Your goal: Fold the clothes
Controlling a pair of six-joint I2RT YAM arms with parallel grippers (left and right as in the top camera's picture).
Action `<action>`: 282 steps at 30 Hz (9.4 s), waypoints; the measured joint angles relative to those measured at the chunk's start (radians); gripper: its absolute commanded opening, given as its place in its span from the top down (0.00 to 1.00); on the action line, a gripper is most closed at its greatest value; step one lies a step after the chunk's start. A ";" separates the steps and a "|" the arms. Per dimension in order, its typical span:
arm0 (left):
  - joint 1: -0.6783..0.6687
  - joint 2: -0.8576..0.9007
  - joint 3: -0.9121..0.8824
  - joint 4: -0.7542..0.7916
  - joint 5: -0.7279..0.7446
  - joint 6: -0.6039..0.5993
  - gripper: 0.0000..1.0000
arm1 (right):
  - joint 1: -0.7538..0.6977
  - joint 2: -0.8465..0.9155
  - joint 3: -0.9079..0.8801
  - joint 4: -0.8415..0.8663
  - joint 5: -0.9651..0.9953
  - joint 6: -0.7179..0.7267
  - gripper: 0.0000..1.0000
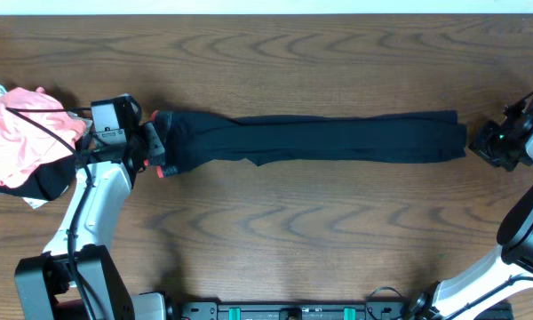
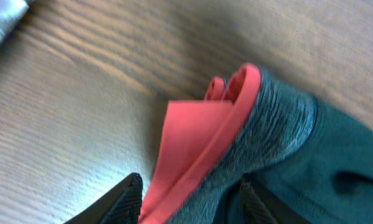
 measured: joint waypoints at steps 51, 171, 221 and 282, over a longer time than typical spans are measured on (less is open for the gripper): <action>-0.118 0.307 0.084 0.028 0.165 0.051 0.56 | 0.226 0.107 0.068 -0.031 -0.083 -0.115 0.98; -0.019 0.205 0.051 -0.058 0.028 0.054 0.27 | -0.103 0.045 -0.153 0.148 -0.426 -0.100 0.99; -0.019 0.205 0.051 -0.087 0.031 0.050 0.14 | 0.481 -0.093 0.340 -0.571 -0.070 -0.399 0.99; -0.019 0.205 0.051 -0.088 0.032 0.050 0.13 | 0.909 -0.098 0.113 -0.179 0.022 -0.226 0.49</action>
